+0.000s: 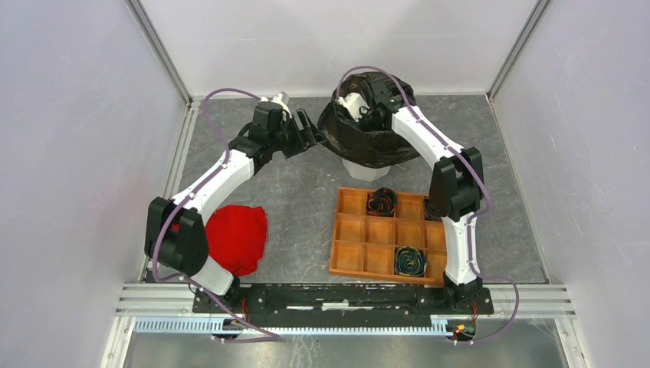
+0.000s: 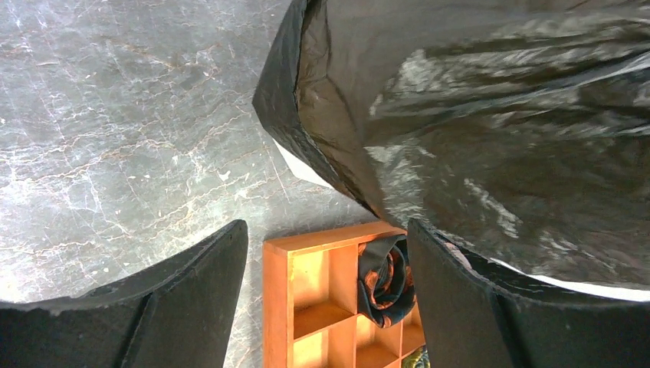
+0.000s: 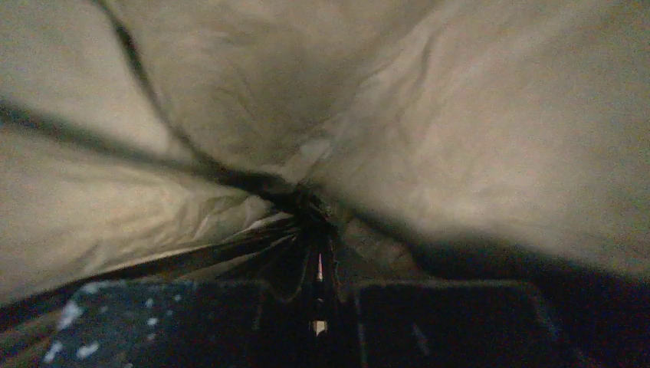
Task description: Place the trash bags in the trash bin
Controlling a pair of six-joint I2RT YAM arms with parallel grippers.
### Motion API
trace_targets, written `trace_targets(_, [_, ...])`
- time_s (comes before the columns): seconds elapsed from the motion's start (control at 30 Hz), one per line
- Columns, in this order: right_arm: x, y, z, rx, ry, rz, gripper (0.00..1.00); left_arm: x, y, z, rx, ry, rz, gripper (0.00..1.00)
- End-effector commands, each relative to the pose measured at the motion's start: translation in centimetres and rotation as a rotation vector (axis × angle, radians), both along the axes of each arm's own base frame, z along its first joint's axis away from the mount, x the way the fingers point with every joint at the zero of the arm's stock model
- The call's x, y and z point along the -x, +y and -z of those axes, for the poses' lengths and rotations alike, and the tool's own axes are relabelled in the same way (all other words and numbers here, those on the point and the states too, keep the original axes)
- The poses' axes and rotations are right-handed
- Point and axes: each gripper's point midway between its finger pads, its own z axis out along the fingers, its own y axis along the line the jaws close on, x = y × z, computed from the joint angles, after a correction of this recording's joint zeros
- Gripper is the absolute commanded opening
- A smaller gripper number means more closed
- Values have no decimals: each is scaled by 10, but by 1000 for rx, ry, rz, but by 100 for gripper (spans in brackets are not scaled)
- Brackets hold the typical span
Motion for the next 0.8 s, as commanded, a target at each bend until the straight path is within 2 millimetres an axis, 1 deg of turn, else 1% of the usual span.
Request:
trace_targets(0.0, [-13, 2, 10, 15, -10, 10, 7, 0, 0, -24, 45, -55, -6, 82])
trace_targets(0.2, [-8, 5, 45, 13, 52, 2, 8, 0, 0, -22, 40, -53, -6, 82])
trace_targets(0.33, [-4, 8, 64, 10, 92, -8, 11, -1, 1, -22, 40, -51, -9, 82])
trace_targets(0.43, [-4, 8, 73, 18, 107, -12, 16, -1, 1, -25, 42, -60, -11, 82])
trace_targets(0.47, [-5, 9, 72, 18, 109, -13, 18, -1, 1, -26, 40, -63, -12, 82])
trace_targets(0.5, [-5, 10, 69, 14, 111, -14, 19, -2, 2, -26, 37, -63, -16, 82])
trace_targets(0.53, [-6, 12, 63, 5, 108, -15, 24, -2, 3, -26, 34, -65, -23, 82])
trace_targets(0.6, [-8, 16, 42, -29, 73, -10, 36, -3, 6, -27, 30, -68, -34, 80])
trace_targets(0.67, [-10, 17, 11, -63, 18, 2, 44, -5, 9, -30, 44, -70, -42, 79])
trace_targets(0.73, [-11, 18, -20, -94, -41, 11, 51, -8, 11, -32, 82, -68, -43, 78])
trace_targets(0.77, [-10, 17, -31, -105, -61, 16, 54, -8, 11, -34, 109, -61, -41, 78])
